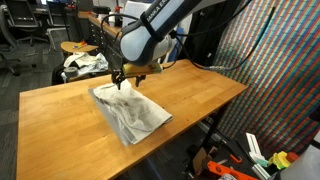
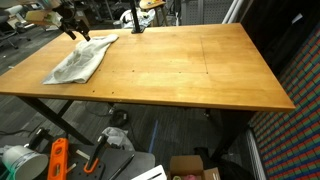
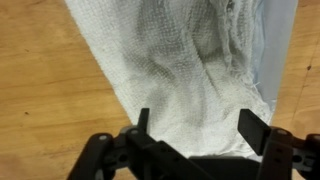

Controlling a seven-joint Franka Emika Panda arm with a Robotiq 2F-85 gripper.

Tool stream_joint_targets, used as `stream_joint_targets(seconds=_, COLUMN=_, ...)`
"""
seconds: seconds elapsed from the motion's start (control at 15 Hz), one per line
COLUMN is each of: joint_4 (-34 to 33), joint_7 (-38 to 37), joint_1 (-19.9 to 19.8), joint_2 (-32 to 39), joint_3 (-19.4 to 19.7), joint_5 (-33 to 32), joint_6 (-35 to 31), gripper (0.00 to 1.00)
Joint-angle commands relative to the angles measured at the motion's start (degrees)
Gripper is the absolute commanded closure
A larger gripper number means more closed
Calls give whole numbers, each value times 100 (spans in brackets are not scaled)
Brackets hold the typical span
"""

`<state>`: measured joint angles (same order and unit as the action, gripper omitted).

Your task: Fold the cloth on the table

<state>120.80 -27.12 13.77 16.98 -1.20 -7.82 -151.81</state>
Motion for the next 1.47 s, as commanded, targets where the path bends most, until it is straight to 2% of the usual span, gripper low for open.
stream_joint_targets(seconds=0.0, joint_4=-395, joint_7=-559, joint_1=256, joint_2=12, joint_3=317, joint_5=-611, joint_6=683, gripper=41)
stream_joint_targets(seconds=0.33, joint_4=-1220, joint_7=-77, joint_1=44, joint_2=396, joint_3=99, joint_5=-402, joint_6=2093, gripper=80)
stream_joint_targets(seconds=0.47, joint_4=-1591, joint_7=128, joint_1=-21, joint_2=624, joint_3=45, joint_5=-288, joint_6=2523, gripper=87)
stream_joint_targets(seconds=0.6, joint_4=-1907, joint_7=371, joint_1=-102, joint_2=882, joint_3=-4, joint_5=-138, joint_6=2582, gripper=89)
stream_joint_targets(seconds=0.73, joint_4=-2193, joint_7=442, joint_1=-125, joint_2=1148, joint_3=28, joint_5=-98, joint_6=2528, gripper=85)
stream_joint_targets(seconds=1.0, joint_4=-2710, joint_7=905, joint_1=-218, joint_2=1615, joint_3=55, joint_5=-117, joint_6=2817, gripper=84)
stream_joint_targets(seconds=1.4, joint_4=-2990, joint_7=1493, joint_1=-371, joint_2=2023, joint_3=77, joint_5=-176, joint_6=2772, gripper=86)
